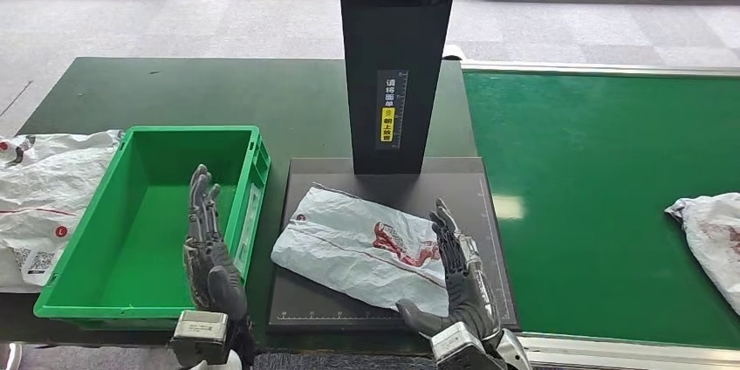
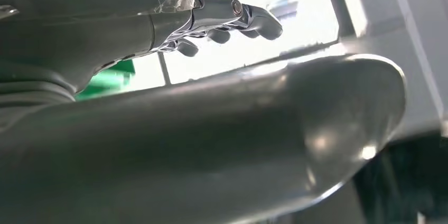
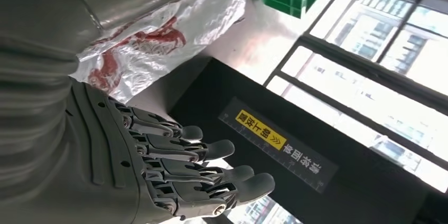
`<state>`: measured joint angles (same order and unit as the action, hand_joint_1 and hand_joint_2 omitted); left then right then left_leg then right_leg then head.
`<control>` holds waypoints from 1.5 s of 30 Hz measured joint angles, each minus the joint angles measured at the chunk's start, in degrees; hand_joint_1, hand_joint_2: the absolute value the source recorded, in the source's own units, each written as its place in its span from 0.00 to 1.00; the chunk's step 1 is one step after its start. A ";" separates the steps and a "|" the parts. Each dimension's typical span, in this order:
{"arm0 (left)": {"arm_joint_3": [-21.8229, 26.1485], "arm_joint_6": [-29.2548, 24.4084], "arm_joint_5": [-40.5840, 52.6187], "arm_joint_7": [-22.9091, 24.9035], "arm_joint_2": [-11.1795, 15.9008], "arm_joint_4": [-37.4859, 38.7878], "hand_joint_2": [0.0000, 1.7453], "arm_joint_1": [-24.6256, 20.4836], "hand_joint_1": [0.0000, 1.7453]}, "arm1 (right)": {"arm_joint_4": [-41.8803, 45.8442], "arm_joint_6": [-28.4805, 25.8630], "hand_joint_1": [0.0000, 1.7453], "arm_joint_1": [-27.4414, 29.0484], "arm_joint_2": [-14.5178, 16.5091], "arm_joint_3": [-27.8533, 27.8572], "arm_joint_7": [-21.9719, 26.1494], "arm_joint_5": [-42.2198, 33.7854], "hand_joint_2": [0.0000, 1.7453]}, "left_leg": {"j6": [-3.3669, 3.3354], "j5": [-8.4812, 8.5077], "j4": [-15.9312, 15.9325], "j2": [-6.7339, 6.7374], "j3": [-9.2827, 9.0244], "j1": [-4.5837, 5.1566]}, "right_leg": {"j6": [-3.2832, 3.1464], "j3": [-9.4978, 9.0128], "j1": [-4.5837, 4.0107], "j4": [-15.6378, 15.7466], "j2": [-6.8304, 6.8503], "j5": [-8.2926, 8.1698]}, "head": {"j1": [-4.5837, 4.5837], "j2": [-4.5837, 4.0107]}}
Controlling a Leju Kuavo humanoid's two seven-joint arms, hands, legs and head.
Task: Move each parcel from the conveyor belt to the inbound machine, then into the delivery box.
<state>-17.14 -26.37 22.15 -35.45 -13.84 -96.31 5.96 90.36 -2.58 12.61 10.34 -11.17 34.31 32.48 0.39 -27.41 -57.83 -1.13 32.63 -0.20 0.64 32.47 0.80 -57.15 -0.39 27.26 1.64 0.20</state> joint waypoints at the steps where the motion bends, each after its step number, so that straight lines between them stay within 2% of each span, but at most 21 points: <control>1: 0.00 1.75 0.56 0.41 -0.01 0.52 0.00 -0.32 0.00 | 1.32 -0.14 0.00 0.72 -0.03 -0.20 -1.59 1.69 1.00 | 0.00 0.00 0.00 0.01 -0.01 0.00 | 0.00 0.00 0.00 0.00 -0.01 0.00 | 0.00 0.00; 4: 0.00 5.92 3.64 1.59 -0.03 1.79 0.00 -1.06 0.00 | 4.42 -1.01 0.00 2.37 -0.20 -0.31 -4.71 4.20 1.00 | 0.01 0.00 0.00 0.05 -0.03 -0.01 | 0.00 0.01 0.00 -0.01 -0.03 0.00 | 0.00 0.00; 9: -0.37 12.16 17.62 6.69 0.13 6.90 0.00 -4.12 0.00 | 7.69 1.17 0.00 3.11 -0.28 0.99 -0.72 0.87 1.00 | 0.01 0.00 0.00 0.06 -0.08 0.00 | 0.00 -0.02 0.00 -0.01 -0.04 -0.01 | -0.01 0.00; 12: -1.40 12.68 23.86 7.68 0.19 11.85 0.00 -6.20 0.00 | 8.78 2.15 0.00 3.37 -0.28 1.60 0.65 0.91 1.00 | 0.00 0.00 0.00 0.13 -0.09 0.01 | 0.02 -0.02 0.01 -0.01 -0.14 -0.04 | -0.01 0.00; 16: -2.32 12.56 26.10 7.97 0.18 16.41 1.00 -8.20 0.00 | 9.57 2.25 0.00 3.74 -0.28 2.15 1.46 0.68 1.00 | 0.01 0.00 -0.01 0.16 -0.09 0.01 | 0.04 -0.01 0.01 -0.01 -0.17 -0.06 | 0.00 0.00; 24: -5.96 11.48 37.80 12.68 -0.48 29.13 1.00 -14.18 0.00 | 11.83 3.12 0.00 6.20 -0.28 2.24 4.95 -1.82 1.00 | 0.01 0.00 -0.01 0.14 -0.08 0.01 | 0.04 -0.01 0.01 -0.01 -0.16 -0.05 | 0.00 0.00; 35: -9.74 12.87 43.65 15.96 -1.83 44.43 1.00 -19.70 0.00 | 12.37 5.33 0.00 5.87 -0.26 2.40 5.45 -2.47 1.00 | 0.01 0.00 -0.01 0.16 -0.09 0.01 | 0.04 -0.04 0.01 -0.01 -0.16 -0.05 | 0.00 0.00; 40: -10.83 12.24 44.17 16.22 -2.72 48.61 1.00 -21.62 0.01 | 12.37 5.45 0.00 5.38 -0.26 2.48 5.47 -2.48 1.00 | 0.00 0.00 -0.01 0.08 -0.11 0.01 | 0.05 -0.12 0.01 -0.01 -0.13 -0.05 | 0.00 0.00; 44: -11.81 10.62 45.52 16.56 -3.45 50.49 1.00 -22.34 0.99 | 12.37 5.82 0.00 5.31 -0.20 2.49 5.47 -2.47 1.00 | -0.01 -0.01 -0.01 0.07 -0.17 0.01 | 0.05 -0.19 0.02 0.01 -0.12 -0.04 | 0.00 0.00; 45: -12.00 10.18 45.87 16.56 -3.58 50.71 1.00 -22.36 1.00 | 12.37 5.90 0.00 5.31 -0.18 2.50 5.47 -2.47 1.00 | -0.02 -0.02 -0.01 0.08 -0.18 0.02 | 0.05 -0.21 0.02 0.01 -0.12 -0.04 | 0.00 0.00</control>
<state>-29.14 -16.19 68.03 -18.89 -17.42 -45.59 -16.41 102.73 3.31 17.91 10.16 -8.68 39.78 30.01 0.36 -27.43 -57.84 -1.05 32.45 -0.19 0.69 32.26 0.82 -57.14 -0.51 27.22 1.64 0.20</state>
